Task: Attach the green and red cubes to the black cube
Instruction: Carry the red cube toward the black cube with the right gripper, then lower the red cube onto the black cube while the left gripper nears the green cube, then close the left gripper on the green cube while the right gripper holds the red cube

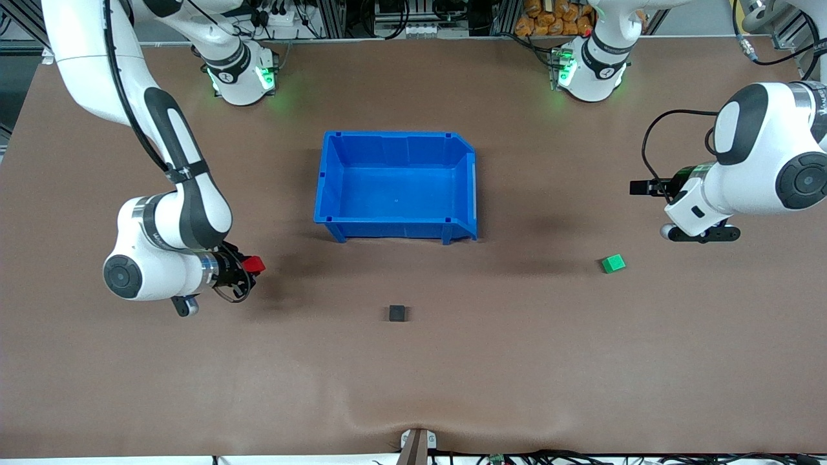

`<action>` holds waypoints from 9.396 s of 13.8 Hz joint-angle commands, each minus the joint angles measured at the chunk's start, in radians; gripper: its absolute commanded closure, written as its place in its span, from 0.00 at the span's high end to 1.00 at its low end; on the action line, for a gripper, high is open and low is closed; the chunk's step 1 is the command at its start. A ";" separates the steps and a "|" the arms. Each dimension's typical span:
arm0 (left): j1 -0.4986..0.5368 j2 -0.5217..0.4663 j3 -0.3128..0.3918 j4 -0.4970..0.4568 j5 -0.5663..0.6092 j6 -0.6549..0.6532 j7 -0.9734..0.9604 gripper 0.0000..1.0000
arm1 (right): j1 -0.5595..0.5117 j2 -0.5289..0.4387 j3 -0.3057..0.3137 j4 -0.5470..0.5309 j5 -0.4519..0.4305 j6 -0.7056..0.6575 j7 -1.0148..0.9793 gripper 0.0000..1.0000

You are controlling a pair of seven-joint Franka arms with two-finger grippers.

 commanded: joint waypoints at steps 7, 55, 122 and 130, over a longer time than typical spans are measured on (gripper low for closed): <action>0.003 0.011 -0.005 -0.020 0.016 0.028 -0.015 1.00 | 0.061 -0.009 -0.007 0.018 0.065 0.052 0.151 0.00; 0.026 0.192 0.002 -0.015 -0.010 0.173 -0.121 1.00 | 0.310 0.263 -0.010 0.299 0.087 0.364 0.669 0.00; 0.077 0.453 0.002 0.051 -0.083 0.589 -0.170 1.00 | 0.360 0.415 -0.017 0.471 0.064 0.395 0.781 1.00; 0.075 0.480 0.003 0.080 -0.081 0.587 -0.192 0.85 | 0.351 0.393 -0.016 0.471 0.053 0.351 0.772 1.00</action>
